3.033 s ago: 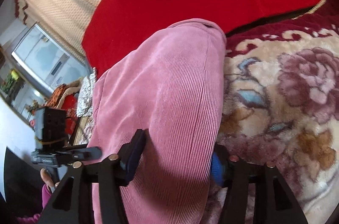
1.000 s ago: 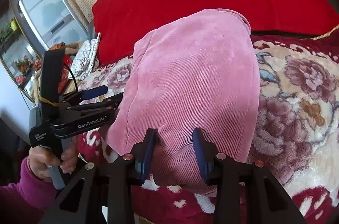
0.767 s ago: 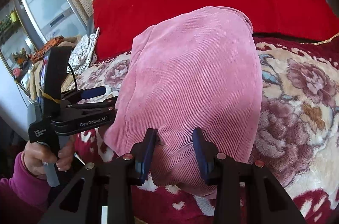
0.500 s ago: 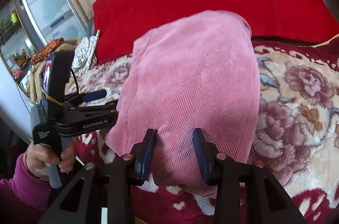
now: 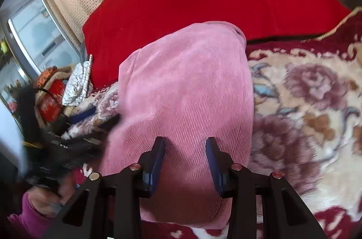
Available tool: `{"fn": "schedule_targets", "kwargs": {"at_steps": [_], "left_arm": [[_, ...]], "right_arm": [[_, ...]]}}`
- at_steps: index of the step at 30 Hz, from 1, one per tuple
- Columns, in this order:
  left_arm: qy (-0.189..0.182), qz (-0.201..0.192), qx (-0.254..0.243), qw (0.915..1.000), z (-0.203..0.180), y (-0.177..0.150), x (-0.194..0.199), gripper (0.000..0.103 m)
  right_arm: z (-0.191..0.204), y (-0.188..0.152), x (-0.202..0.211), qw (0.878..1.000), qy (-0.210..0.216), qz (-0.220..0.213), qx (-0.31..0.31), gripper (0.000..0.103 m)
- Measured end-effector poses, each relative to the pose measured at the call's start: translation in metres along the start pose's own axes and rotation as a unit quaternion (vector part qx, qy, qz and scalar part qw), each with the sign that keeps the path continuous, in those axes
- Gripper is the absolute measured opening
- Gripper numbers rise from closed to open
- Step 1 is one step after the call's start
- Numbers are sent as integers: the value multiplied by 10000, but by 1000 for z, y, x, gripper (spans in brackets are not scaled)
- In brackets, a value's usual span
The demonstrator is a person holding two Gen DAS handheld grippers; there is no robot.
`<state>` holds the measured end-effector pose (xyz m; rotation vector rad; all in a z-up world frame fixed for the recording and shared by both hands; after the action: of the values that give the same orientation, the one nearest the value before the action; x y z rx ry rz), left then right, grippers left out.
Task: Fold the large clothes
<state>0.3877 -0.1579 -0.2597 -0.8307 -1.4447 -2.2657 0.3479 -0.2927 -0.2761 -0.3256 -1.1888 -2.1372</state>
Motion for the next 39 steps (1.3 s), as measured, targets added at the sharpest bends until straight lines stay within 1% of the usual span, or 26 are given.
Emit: {"fn": "schedule_targets", "kwargs": {"at_steps": [4, 6, 8, 10, 12, 13, 14, 18, 19, 20, 22, 28, 36, 39], "left_arm": [[-93, -116, 129, 9998, 5, 6, 14, 74], [-66, -110, 232, 9996, 10, 5, 22, 74], [36, -166, 267, 9995, 14, 6, 33, 74], [228, -334, 312, 9987, 21, 8, 50, 75], [307, -474, 446, 9974, 29, 7, 68, 77], [312, -524, 512, 9968, 34, 5, 76, 82], [313, -565, 554, 9964, 36, 5, 82, 83], [398, -786, 591, 9944, 43, 4, 116, 84], [467, -852, 559, 9937, 45, 4, 127, 85], [529, -913, 525, 9930, 46, 4, 136, 88], [577, -1061, 503, 9914, 47, 7, 153, 90], [575, -1429, 541, 9866, 56, 13, 203, 90], [635, -1753, 630, 9804, 68, 13, 253, 91], [647, -1847, 637, 9786, 72, 13, 270, 92]], "right_arm": [[5, 3, 12, 9996, -119, -146, 188, 42], [10, 4, 19, 9994, -133, -235, 216, 43], [21, 9, 34, 9984, -112, -461, 306, 59], [34, 16, 51, 9957, -200, -784, 453, 66], [44, 19, 67, 9930, -267, -1010, 545, 67], [47, 19, 74, 9921, -301, -1080, 556, 67], [52, 18, 82, 9915, -297, -1148, 533, 67], [61, 12, 101, 9908, -318, -1234, 468, 67], [64, 11, 105, 9904, -357, -1242, 492, 67], [67, 10, 110, 9896, -413, -1266, 540, 67], [75, 9, 120, 9882, -502, -1312, 617, 67], [103, 7, 152, 9846, -611, -1438, 781, 67], [128, -2, 198, 9786, -718, -1690, 927, 67], [135, -5, 208, 9783, -733, -1684, 962, 67]]}}
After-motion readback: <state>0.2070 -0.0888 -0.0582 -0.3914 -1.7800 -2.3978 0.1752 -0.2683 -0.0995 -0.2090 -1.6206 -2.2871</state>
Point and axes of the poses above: each gripper's, at about its wrist camera, not at the fingertips, and x roughly against the way its jaws point, z to its left, y to its top, the point moved 10 cm from there along -x, roughly the way its jaws point, and after that the axes turned 8 degrees about y, right-handed, at the moved point
